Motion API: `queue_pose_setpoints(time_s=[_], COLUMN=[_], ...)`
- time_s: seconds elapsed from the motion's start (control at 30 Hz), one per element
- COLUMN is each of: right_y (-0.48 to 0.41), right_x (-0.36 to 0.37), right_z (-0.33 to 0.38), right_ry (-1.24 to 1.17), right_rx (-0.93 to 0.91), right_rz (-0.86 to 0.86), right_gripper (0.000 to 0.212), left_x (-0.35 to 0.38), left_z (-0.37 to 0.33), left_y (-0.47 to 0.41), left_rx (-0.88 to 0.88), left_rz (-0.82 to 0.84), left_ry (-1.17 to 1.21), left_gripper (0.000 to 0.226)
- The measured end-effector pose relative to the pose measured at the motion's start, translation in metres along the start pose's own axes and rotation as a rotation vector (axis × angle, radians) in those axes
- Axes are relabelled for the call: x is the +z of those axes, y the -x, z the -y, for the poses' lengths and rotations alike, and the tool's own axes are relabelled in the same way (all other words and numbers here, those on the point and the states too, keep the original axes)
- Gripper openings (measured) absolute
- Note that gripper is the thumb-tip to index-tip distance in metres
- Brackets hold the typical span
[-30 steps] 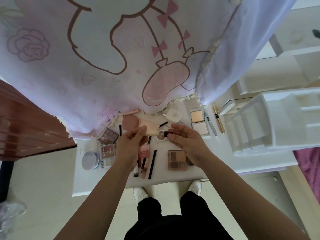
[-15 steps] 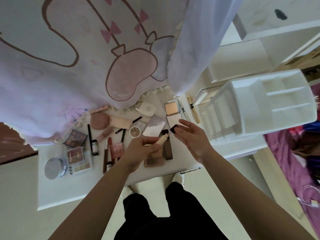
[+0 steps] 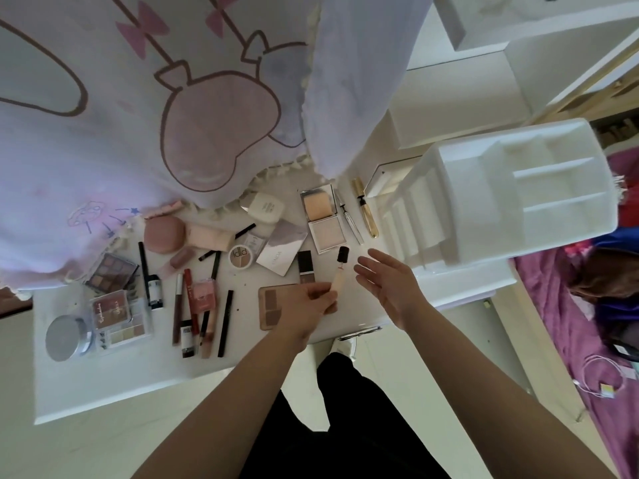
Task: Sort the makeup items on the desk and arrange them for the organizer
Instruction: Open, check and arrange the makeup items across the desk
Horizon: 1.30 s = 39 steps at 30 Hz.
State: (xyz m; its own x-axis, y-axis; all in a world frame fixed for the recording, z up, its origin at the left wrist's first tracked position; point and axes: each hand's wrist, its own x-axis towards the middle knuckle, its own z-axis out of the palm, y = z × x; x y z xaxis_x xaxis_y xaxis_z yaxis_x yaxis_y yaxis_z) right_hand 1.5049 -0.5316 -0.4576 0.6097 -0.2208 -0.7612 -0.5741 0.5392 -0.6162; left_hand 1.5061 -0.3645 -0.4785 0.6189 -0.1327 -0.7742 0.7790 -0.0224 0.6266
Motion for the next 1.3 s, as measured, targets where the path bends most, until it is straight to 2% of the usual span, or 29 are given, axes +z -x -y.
queue_pose_setpoints(time_s=[0.1,0.23,0.3,0.4,0.57,0.77,0.9,1.03,1.13,1.2,1.3], right_y=[-0.004,-0.012,-0.015,-0.020,-0.022,-0.022,-0.010,-0.003,-0.004,-0.003,-0.002], right_x=[-0.022,-0.059,-0.073,-0.085,-0.081,-0.074,-0.050,-0.011,0.018,0.033,0.051], right_z=[-0.006,-0.022,-0.028,-0.030,-0.031,-0.032,-0.033,-0.041,-0.049,-0.055,-0.067], right_ry=[0.107,0.436,0.528,0.564,0.636,0.769,0.802,0.797,0.843,0.866,0.883], right_rx=[0.018,-0.001,0.002,0.013,-0.030,-0.062,-0.194,-0.335,-0.338,-0.324,-0.316], right_rz=[-0.052,-0.130,-0.164,-0.189,-0.183,-0.204,-0.280,-0.234,-0.153,-0.114,-0.100], right_gripper=[0.028,0.032,0.033,0.032,0.031,0.030,0.021,0.017,0.017,0.020,0.022], left_x=[0.021,0.049,0.063,0.078,0.080,0.069,0.030,-0.044,-0.093,-0.112,-0.132], left_z=[0.003,0.004,0.005,0.010,0.012,0.002,-0.010,0.006,0.034,0.044,0.045], left_y=[-0.007,-0.016,-0.021,-0.031,-0.037,-0.022,-0.004,0.002,0.000,0.004,0.013], left_rx=[0.021,0.033,0.009,-0.054,-0.016,0.052,0.309,0.556,0.750,0.743,0.700], left_rz=[-0.020,-0.058,-0.053,-0.099,-0.168,-0.089,-0.252,-0.401,-0.261,-0.161,-0.147], left_ry=[-0.054,-0.095,-0.081,-0.077,-0.290,-0.247,-0.567,-0.989,-1.345,-1.506,-1.562], left_gripper=[0.013,0.026,0.022,0.017,0.026,0.017,0.013,0.021,0.033,0.039,0.042])
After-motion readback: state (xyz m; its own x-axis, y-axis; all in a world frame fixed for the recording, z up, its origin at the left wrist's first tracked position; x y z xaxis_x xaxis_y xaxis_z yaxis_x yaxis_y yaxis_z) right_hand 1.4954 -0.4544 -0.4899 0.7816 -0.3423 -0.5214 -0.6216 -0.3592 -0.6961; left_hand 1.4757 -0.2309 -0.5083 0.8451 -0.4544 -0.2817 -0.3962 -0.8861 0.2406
